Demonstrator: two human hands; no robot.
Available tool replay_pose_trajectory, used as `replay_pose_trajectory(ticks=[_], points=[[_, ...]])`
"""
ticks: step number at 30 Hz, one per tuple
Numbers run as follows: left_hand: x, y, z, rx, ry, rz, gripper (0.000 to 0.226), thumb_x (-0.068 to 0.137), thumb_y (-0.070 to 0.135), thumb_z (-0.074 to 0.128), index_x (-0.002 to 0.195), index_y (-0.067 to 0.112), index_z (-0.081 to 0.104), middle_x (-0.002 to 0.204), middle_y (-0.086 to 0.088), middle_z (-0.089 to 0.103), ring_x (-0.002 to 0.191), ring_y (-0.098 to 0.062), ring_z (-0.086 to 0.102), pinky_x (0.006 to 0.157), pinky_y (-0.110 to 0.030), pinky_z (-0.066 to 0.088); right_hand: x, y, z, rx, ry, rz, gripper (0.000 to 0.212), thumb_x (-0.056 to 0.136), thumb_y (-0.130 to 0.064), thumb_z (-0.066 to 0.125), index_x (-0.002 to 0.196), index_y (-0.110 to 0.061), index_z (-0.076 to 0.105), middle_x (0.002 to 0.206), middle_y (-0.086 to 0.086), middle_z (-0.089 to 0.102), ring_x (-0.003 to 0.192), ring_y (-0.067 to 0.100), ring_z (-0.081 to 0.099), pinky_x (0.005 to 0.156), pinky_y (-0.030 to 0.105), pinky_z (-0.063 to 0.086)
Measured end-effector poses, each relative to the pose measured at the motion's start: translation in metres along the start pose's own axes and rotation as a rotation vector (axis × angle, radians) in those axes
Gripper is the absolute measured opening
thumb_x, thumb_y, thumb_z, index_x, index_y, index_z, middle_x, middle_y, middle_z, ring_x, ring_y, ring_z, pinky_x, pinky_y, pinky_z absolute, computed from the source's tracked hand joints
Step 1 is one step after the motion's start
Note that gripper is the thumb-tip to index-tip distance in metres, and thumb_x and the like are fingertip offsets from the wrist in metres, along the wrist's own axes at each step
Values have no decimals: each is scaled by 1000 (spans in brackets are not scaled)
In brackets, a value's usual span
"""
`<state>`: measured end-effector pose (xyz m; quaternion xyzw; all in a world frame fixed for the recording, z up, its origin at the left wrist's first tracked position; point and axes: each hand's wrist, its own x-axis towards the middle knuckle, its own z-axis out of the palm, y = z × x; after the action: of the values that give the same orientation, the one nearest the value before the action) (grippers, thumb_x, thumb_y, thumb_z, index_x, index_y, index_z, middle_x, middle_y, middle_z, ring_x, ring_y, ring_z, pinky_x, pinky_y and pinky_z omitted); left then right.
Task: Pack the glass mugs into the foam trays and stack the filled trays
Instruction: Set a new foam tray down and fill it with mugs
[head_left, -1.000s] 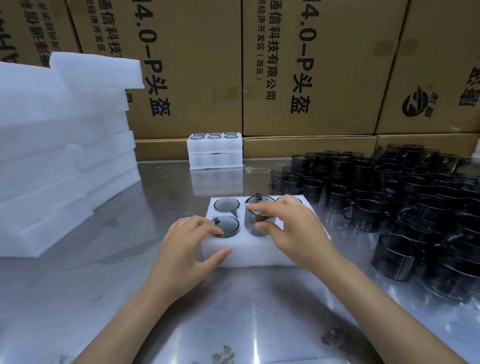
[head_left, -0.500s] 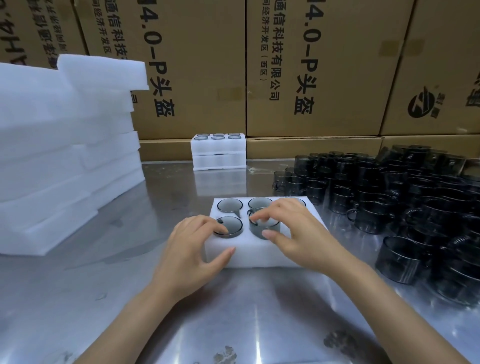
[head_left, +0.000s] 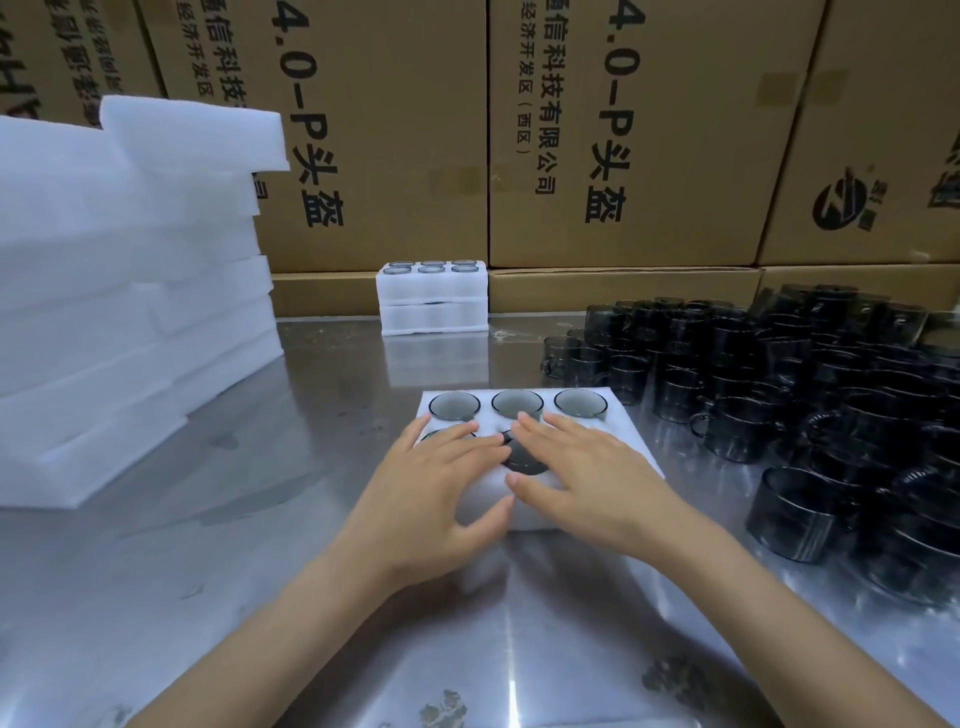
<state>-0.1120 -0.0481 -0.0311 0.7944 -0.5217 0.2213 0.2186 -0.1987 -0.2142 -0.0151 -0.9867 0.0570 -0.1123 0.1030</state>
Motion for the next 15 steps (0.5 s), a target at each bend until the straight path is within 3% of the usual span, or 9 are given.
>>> replay_pose_trajectory(ticks=[3,5,7,10,15], points=[[17,11,0,82,76,-18,35,81,39,42,78,20,72,79,8,69,88,-15,63,99,-27,30,4,5,-2,249,155,31,44,95,-38,41,138,-35,44,145,-19,39,138,1,23,109,29,25],[27,20,5,118,113,-27,34,79,33,40,62,15,63,63,3,58,67,-20,53,85,-33,39,13,15,-7,421,335,74,38,95,-23,43,129,-28,56,134,-11,53,129,5,38,105,26,32],[28,27,16,97,155,-4,28,79,27,44,58,12,56,59,-2,50,61,-22,43,70,-33,41,20,33,-13,458,520,187,37,94,-15,41,125,-21,61,130,-4,58,124,11,44,99,24,32],[22,25,26,118,149,44,31,83,32,44,65,11,58,62,-1,54,68,-25,50,65,-32,41,25,71,-15,462,579,442,40,95,-13,38,133,-16,53,143,1,46,129,19,43,101,31,34],[19,17,26,193,93,105,39,80,53,54,76,15,62,73,3,59,77,-23,56,70,-33,44,30,99,3,209,379,657,52,97,-13,36,148,-15,25,159,1,11,133,31,37,93,41,38]])
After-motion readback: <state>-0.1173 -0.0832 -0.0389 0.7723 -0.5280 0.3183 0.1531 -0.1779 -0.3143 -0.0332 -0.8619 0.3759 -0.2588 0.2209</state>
